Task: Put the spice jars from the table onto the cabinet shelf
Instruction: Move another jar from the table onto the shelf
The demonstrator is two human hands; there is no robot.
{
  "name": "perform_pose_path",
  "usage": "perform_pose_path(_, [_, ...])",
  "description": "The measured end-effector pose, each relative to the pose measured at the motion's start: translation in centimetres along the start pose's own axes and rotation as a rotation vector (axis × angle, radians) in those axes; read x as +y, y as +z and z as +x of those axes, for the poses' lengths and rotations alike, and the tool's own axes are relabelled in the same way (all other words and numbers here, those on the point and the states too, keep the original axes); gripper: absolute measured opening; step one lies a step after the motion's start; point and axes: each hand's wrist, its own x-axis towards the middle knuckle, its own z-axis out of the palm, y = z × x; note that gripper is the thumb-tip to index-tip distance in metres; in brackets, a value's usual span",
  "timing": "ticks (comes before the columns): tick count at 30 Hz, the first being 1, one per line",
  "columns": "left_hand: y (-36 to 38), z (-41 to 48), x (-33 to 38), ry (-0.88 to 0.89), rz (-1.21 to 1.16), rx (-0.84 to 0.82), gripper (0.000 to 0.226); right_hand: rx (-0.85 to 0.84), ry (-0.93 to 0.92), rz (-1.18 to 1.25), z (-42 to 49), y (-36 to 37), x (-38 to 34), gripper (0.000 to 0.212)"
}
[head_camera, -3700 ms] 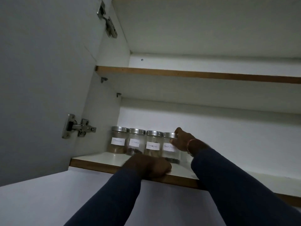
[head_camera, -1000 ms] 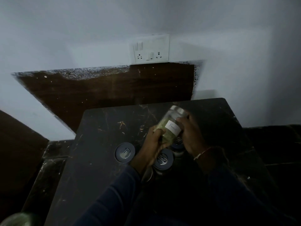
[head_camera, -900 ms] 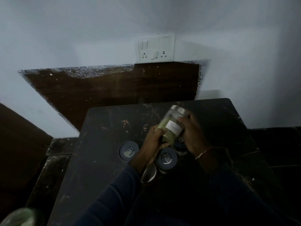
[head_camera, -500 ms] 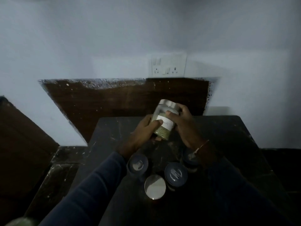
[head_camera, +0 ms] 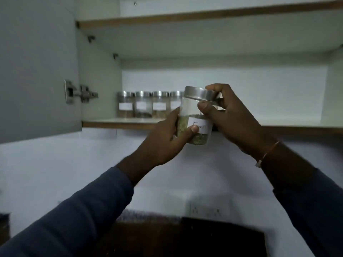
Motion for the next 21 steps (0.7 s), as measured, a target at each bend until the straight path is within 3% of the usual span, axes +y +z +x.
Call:
perform_pose_path(6, [-0.6,7.0,-3.2,-0.055,0.226,0.011,0.052,0.079,-0.024,-0.103,6.9,0.5,1.8,0.026])
perform_pose_path(11, [1.0,9.3,-6.4,-0.267,0.488,-0.216,0.067,-0.053,0.093,-0.273,10.8,0.8,4.8,0.026])
perform_pose_path(14, [1.4,10.1,-6.9,-0.352,0.631,-0.347,0.056,-0.160,0.220,-0.414,13.6,0.7,6.1,0.027])
perform_pose_path(17, [1.6,10.7,-6.7,-0.412,0.572,-0.447,0.038,-0.194,0.281,-0.608,16.1,1.1,7.3,0.034])
perform_pose_path(21, [1.6,11.8,-6.9,-0.538,0.478,-0.593,0.038,-0.196,0.331,-0.845,18.7,2.0,9.5,0.045])
